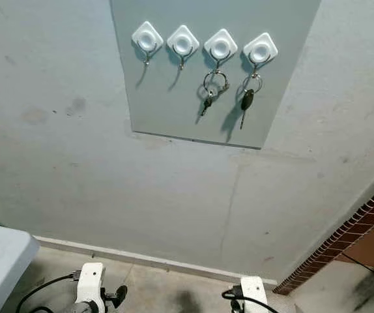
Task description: Hang keys on a hook
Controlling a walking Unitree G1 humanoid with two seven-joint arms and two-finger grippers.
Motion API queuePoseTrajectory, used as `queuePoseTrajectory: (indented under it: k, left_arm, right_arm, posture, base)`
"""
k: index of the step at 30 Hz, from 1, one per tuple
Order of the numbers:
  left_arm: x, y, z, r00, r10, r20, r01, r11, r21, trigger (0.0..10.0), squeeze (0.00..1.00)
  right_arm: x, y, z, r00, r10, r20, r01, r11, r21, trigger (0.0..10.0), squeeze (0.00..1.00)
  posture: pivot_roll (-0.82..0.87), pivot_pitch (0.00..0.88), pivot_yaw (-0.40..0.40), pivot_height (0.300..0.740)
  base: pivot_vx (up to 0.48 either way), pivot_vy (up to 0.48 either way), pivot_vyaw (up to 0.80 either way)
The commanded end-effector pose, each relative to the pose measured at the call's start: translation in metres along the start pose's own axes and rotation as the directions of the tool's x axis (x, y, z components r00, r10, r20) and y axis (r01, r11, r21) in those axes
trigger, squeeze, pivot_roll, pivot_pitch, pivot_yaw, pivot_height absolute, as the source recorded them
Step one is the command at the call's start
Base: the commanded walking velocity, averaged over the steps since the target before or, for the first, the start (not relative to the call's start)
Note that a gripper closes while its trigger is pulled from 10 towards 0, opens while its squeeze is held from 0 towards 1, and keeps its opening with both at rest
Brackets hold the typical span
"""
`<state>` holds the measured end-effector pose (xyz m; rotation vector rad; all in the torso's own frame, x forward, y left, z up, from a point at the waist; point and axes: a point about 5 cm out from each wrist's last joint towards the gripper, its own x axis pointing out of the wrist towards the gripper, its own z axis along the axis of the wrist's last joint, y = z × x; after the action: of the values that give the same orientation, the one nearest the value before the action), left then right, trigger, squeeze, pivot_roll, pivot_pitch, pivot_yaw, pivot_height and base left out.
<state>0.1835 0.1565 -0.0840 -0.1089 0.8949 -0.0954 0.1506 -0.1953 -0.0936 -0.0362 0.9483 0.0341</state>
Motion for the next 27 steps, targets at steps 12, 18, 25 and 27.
queuePoseTrajectory:
  k: [12, 18, 25, 27]
  left_arm:
    - [-0.002, 0.006, -0.007, 0.999, 0.025, -0.02, -0.025, 1.0, 0.011, 10.0, 0.0]
    - [-0.002, 0.011, -0.003, 0.999, 0.05, -0.012, -0.05, 0.999, -0.001, 10.0, 0.0]
    - [-0.003, 0.015, -0.003, 0.998, 0.067, -0.014, -0.067, 0.998, -0.018, 10.0, 0.0]
    - [-0.003, 0.016, -0.004, 0.998, 0.068, -0.016, -0.068, 0.998, -0.016, 10.0, 0.0]
  right_arm:
    - [0.001, 0.014, -0.006, 0.999, 0.031, -0.035, -0.033, 0.998, -0.059, 10.0, 0.0]
    - [0.001, 0.011, -0.003, 0.999, 0.032, -0.031, -0.034, 0.997, -0.063, 10.0, 0.0]
    - [0.0, 0.01, -0.005, 0.999, 0.033, -0.038, -0.036, 0.997, -0.069, 10.0, 0.0]
    - [0.0, 0.01, -0.006, 0.999, 0.033, -0.04, -0.036, 0.997, -0.07, 10.0, 0.0]
  posture:
    - [-0.01, 0.0, -0.001, 0.74]
    - [-0.01, 0.0, -0.003, 0.74]
    - [-0.01, 0.0, -0.005, 0.74]
    - [-0.01, 0.0, -0.005, 0.74]
  base:
    - [0.0, 0.0, 0.3]
    - [0.0, 0.0, 0.8]
    - [0.0, 0.0, 0.8]
    - [0.0, 0.0, 0.8]
